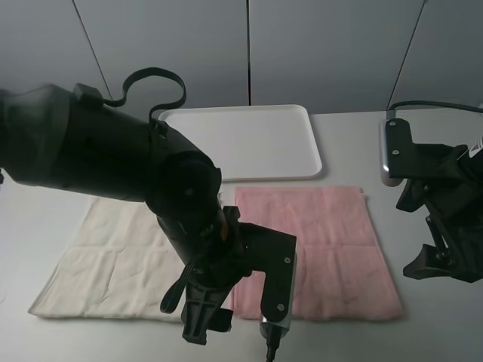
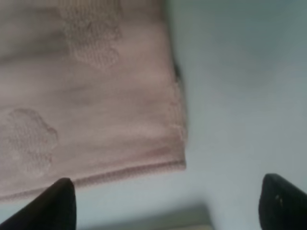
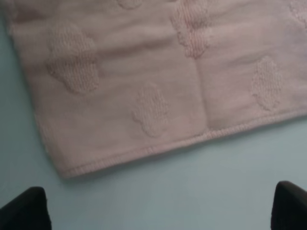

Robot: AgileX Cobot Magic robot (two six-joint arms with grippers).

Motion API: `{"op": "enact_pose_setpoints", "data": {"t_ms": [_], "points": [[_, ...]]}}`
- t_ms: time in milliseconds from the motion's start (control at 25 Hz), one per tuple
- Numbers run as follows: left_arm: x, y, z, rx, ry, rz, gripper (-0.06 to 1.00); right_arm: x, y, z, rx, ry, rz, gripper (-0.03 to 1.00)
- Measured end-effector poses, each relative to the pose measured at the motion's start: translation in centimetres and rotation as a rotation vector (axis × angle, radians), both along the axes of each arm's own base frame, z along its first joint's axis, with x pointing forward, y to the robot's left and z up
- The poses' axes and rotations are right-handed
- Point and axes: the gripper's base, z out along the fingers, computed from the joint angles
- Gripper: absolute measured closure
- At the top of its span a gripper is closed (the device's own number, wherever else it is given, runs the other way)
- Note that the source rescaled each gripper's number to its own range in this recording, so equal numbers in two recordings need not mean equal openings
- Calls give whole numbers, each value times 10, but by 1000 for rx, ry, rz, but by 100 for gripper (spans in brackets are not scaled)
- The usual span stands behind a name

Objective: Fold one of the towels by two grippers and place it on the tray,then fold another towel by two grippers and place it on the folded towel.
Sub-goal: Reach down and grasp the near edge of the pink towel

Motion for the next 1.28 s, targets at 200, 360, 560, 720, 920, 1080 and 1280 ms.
{"op": "enact_pose_setpoints", "data": {"t_ms": [200,360,560,720,920,1080,1280], "points": [[-6,-4,-23,56,28,11,-3,1,1,-7,-7,28,18,-3],[-5,-4,-31,75,27,26,-3,2,1,-8,0,29,29,-3],[-5,-6,-33,59,11,26,-3,1,2,-8,5,23,77,-3],[-4,-7,-35,59,9,26,-3,2,2,-11,1,29,119,-3],[-4,-7,-36,60,8,30,-3,-3,4,-25,-17,88,175,-3],[-3,-7,-36,54,2,35,-3,-17,15,-36,-73,99,303,-3],[-3,-7,-36,55,-3,38,-3,-26,28,-45,-91,91,348,-3]]}}
